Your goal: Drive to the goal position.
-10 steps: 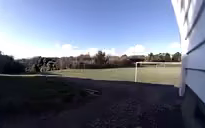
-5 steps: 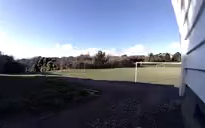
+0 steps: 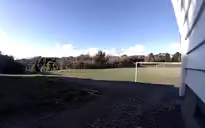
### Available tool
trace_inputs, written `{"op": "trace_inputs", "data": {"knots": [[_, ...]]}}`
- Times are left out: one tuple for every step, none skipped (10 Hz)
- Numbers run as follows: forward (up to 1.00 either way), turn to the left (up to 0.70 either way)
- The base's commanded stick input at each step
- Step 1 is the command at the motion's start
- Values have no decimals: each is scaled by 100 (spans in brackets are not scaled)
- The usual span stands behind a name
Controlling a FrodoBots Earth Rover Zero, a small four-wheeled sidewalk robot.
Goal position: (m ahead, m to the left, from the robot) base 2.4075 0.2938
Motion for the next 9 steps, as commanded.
{"op": "trace_inputs", "data": {"knots": [[4, 0], [4, 0], [4, 0], [4, 0], [4, 0], [4, 0], [4, 0], [4, 0], [4, 0]]}}
